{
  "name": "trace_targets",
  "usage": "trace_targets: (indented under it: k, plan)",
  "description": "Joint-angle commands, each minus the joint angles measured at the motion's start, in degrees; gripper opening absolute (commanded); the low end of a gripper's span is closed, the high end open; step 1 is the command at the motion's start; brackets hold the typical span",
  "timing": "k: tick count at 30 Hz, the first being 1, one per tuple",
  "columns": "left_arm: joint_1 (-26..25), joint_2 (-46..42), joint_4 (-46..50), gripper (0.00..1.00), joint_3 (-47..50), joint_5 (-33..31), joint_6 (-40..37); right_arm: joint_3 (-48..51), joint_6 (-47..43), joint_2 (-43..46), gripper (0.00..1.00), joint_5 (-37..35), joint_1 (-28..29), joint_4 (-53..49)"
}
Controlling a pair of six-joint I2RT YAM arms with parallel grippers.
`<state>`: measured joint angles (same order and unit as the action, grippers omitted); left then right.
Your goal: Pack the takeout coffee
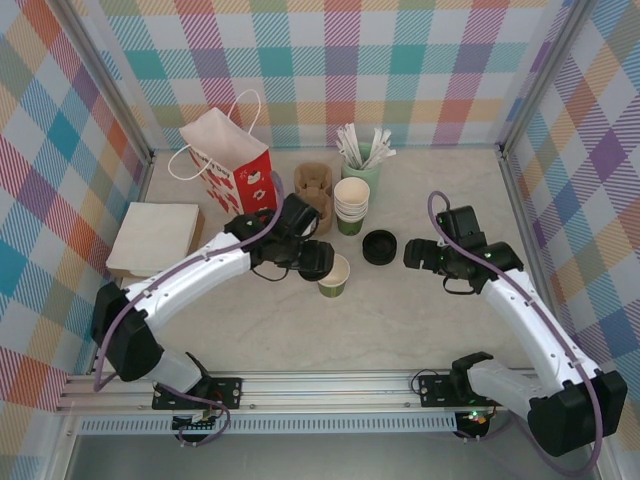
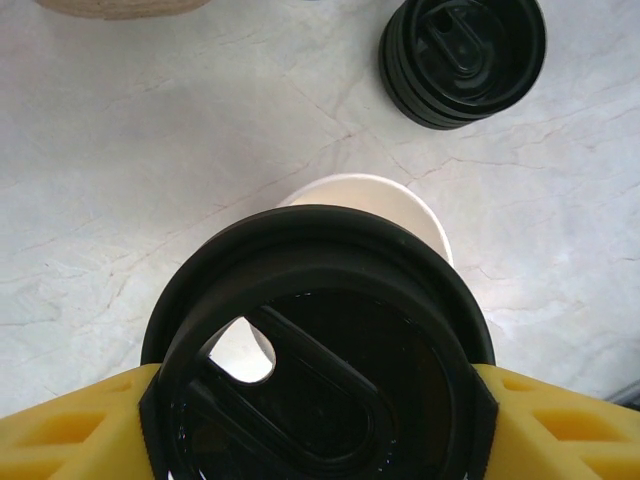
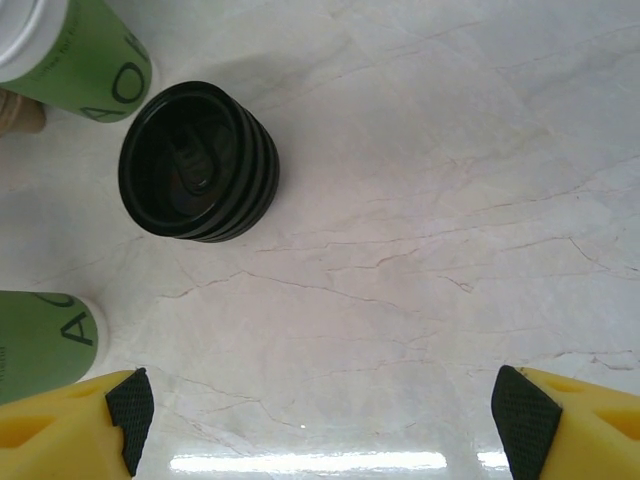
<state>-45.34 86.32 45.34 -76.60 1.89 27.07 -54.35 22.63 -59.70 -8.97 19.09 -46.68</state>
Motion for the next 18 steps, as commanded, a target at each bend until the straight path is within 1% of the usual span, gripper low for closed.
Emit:
trace_targets:
  k: [1,9,18]
  plan:
    - [-2.04,1.92,2.28,0.65,-3.04,-3.54,-2.45,-0.24,0.26,-0.50,0.90,-1.87,-0.27,-1.51]
    - [-5.14,7.19,4.70,0.65,-7.29,-7.17,-3.61,0.64,0.30,-0.48,0.91,-2.10,-0.30,-1.32]
    - [-6.07,10.51,5.45,0.65,-8.91,-8.54,-4.08,1.61,0.61,0.20,0.91,-1.62,-0.29,-0.59]
